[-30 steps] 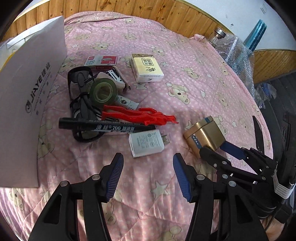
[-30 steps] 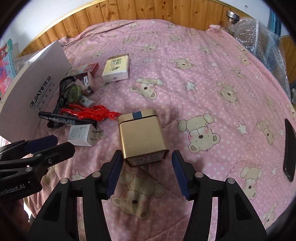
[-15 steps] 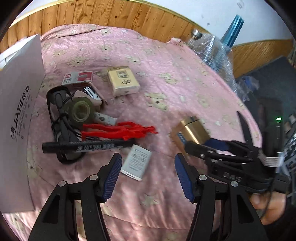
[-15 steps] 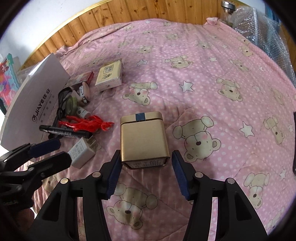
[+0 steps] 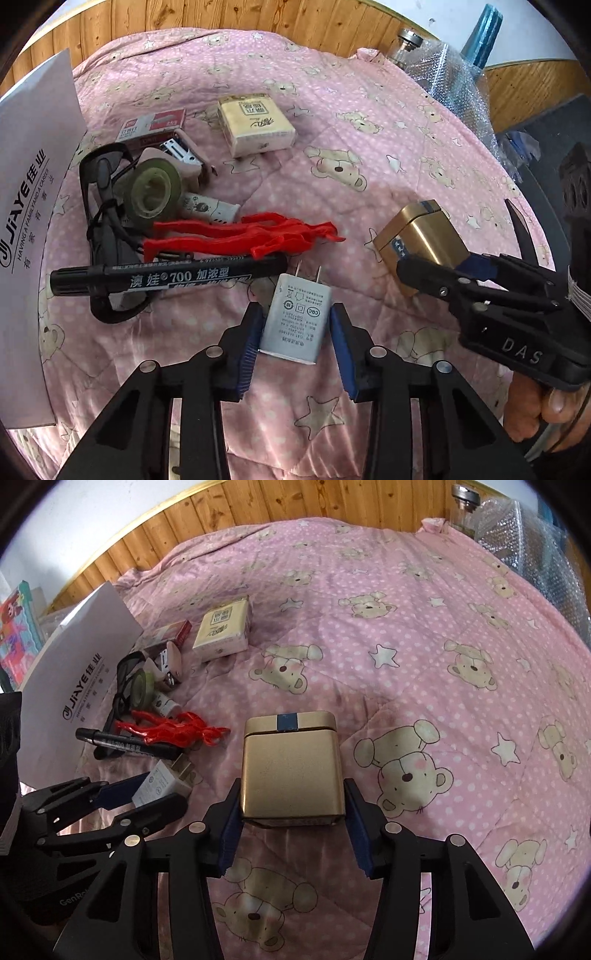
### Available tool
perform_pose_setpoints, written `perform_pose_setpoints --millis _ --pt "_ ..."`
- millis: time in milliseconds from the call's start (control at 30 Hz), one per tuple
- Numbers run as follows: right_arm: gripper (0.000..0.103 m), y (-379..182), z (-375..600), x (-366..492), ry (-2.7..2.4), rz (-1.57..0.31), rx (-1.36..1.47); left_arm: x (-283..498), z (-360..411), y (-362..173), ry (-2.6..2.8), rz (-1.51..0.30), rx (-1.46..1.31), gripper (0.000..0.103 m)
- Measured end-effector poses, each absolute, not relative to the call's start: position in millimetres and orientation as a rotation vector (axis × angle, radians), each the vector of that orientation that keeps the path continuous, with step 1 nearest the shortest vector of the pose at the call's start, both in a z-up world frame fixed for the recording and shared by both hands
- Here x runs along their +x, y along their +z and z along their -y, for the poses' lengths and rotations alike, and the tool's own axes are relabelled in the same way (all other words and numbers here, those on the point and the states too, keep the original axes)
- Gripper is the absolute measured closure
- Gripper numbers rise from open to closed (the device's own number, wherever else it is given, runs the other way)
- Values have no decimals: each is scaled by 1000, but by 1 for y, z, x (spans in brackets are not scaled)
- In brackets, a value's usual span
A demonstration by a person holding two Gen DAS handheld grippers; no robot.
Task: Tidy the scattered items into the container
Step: 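Grasp the gold tin with the right gripper while the left gripper grasps the white charger, then carry the gold tin with the right gripper while the left carries the charger to the box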
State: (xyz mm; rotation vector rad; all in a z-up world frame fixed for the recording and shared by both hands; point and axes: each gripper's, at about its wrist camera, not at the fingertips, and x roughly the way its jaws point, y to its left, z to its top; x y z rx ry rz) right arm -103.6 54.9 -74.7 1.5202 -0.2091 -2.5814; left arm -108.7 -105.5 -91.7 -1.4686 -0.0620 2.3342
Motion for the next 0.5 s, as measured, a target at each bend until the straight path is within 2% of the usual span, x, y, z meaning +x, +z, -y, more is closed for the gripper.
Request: perform_pose_setpoints --millis 133,500 --pt "51 -66 -58 -99 -2572 250 1494 -108 107 -87 2345 95 -1463 69" --pt "51 -47 -38 -86 -2533 245 1442 -95 123 -56 2415 122 -1468 69"
